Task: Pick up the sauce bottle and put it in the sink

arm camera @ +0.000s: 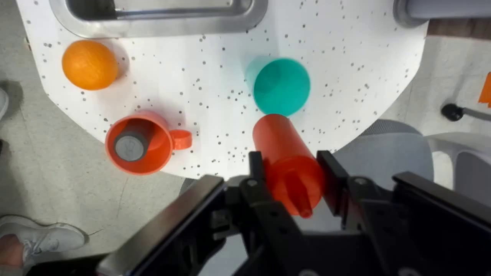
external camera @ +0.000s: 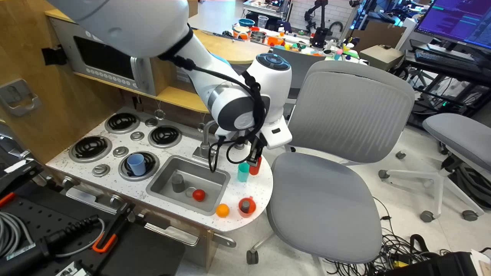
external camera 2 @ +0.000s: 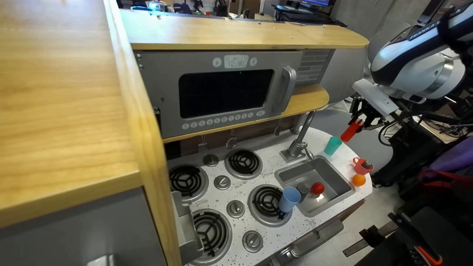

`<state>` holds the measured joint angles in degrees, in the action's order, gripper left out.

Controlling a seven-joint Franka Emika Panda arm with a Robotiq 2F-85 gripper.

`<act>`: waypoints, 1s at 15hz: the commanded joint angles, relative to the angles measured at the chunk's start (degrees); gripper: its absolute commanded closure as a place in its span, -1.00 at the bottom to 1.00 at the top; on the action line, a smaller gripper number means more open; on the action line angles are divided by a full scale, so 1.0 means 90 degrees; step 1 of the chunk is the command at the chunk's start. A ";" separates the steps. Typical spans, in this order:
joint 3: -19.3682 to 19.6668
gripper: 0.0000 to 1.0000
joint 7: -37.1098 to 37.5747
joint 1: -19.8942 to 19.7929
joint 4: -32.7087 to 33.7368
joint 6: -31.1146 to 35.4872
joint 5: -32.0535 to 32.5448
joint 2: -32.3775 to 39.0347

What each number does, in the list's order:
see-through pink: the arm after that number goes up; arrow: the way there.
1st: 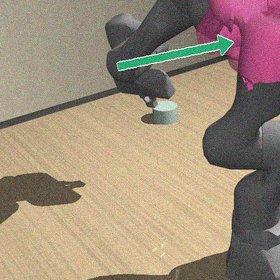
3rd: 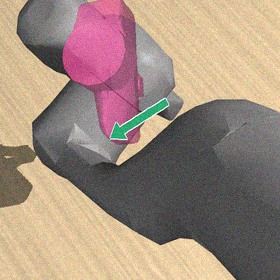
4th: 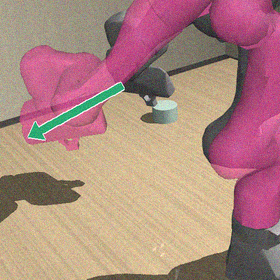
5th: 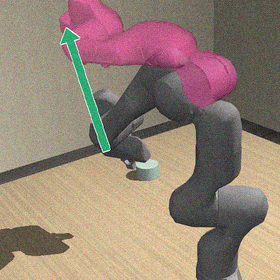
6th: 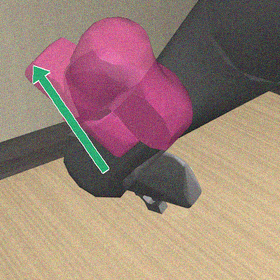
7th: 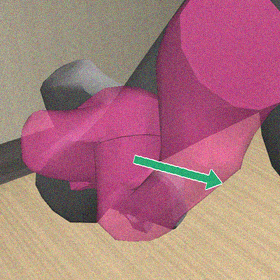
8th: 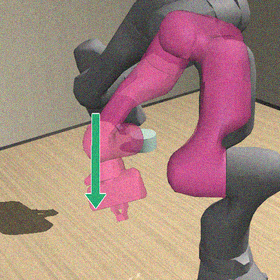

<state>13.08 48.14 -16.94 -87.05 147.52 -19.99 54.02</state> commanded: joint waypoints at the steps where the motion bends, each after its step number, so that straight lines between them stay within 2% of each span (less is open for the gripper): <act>1: -0.0608 0.73 -0.1163 -0.0142 -0.1510 0.0208 -0.0307 -0.1252; 4: -0.0594 0.73 -0.1768 0.0157 -0.2194 0.0154 -0.0144 -0.1641; 6: -0.0566 0.73 -0.1996 0.0383 -0.2440 0.0235 -0.0104 -0.1586; 11: -0.0168 0.73 -0.1752 0.1033 -0.2801 0.0439 0.0117 -0.1250; 15: -0.0089 0.73 -0.1902 0.1331 -0.2852 0.0938 0.0286 -0.0966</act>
<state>10.99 31.35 -7.38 -112.00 152.34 -18.98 44.11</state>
